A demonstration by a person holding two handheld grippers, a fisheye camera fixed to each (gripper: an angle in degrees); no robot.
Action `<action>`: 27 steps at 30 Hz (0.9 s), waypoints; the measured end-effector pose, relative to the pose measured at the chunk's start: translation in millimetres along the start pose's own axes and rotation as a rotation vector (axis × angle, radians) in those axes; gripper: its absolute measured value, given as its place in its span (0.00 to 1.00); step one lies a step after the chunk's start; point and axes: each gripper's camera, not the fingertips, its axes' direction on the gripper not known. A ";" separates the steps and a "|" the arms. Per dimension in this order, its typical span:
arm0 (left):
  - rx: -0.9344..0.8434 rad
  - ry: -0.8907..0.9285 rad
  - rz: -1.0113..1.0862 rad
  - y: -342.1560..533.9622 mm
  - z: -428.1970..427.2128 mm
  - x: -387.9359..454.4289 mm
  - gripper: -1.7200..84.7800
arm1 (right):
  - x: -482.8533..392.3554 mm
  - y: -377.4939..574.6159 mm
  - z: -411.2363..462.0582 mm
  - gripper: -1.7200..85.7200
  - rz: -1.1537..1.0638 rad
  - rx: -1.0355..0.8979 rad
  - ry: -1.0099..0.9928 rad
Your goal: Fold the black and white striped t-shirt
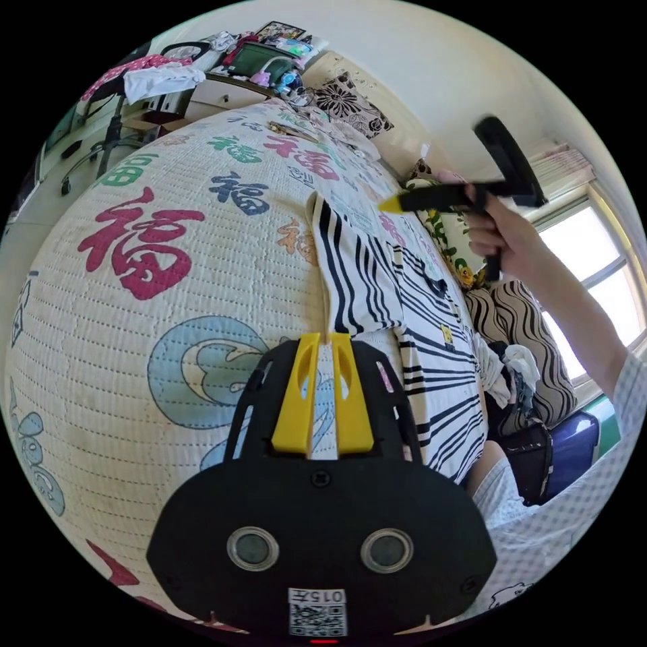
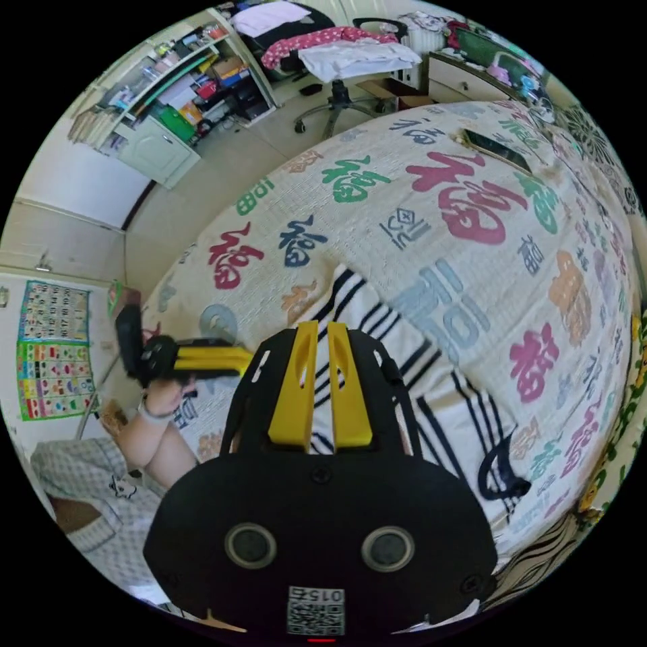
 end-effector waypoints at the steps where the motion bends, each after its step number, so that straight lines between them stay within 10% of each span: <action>1: -0.001 0.006 0.005 3.7 2.4 -2.0 0.06 | 4.2 39.6 -7.5 0.06 0.017 0.018 -0.014; 14: -0.265 -0.065 0.363 79.3 98.0 148.5 0.12 | 21.3 592.0 8.5 0.08 0.852 0.067 0.123; 27: -0.738 -0.358 0.287 258.9 249.5 187.7 0.15 | 71.4 730.0 98.1 0.12 0.965 0.036 -0.129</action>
